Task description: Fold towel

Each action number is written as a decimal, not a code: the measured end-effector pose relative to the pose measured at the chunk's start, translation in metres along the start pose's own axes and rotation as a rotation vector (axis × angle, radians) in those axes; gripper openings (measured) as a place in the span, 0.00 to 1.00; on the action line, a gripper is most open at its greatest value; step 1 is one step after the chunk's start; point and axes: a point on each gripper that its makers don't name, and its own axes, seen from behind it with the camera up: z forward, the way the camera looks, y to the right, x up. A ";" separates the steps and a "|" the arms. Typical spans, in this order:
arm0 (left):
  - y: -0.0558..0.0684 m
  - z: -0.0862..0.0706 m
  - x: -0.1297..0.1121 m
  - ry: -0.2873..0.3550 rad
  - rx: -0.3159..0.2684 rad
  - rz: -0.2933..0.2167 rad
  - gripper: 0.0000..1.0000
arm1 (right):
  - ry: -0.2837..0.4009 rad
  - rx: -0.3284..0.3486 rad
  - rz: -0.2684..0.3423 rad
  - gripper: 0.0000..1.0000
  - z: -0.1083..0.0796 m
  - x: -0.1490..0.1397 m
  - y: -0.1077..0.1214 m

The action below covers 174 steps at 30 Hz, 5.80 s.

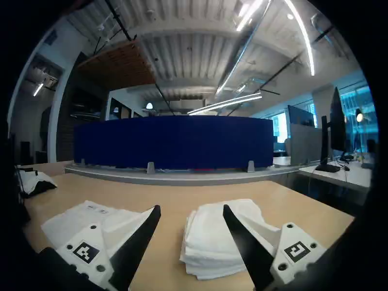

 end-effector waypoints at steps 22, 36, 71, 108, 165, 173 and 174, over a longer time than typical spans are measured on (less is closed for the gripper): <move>0.010 -0.010 0.172 0.004 -0.035 0.038 0.95 | -0.019 -0.026 -0.017 1.00 -0.020 0.172 -0.003; 0.013 -0.007 0.202 -0.024 -0.063 0.043 0.95 | -0.025 -0.005 -0.009 1.00 -0.018 0.216 -0.008; 0.085 -0.027 0.113 -0.362 -0.464 0.204 0.95 | -0.458 0.398 -0.187 1.00 -0.041 0.109 -0.085; 0.122 -0.071 -0.092 -0.715 -0.659 0.334 0.95 | -0.764 0.523 -0.253 1.00 -0.081 -0.095 -0.105; 0.138 -0.094 -0.126 -0.891 -0.749 0.412 0.25 | -0.866 0.574 -0.246 0.22 -0.105 -0.132 -0.107; 0.130 -0.085 -0.125 -0.891 -0.713 0.434 0.09 | -0.868 0.585 -0.245 0.16 -0.105 -0.131 -0.107; 0.130 -0.084 -0.126 -0.887 -0.708 0.441 0.09 | -0.867 0.590 -0.247 0.15 -0.105 -0.130 -0.108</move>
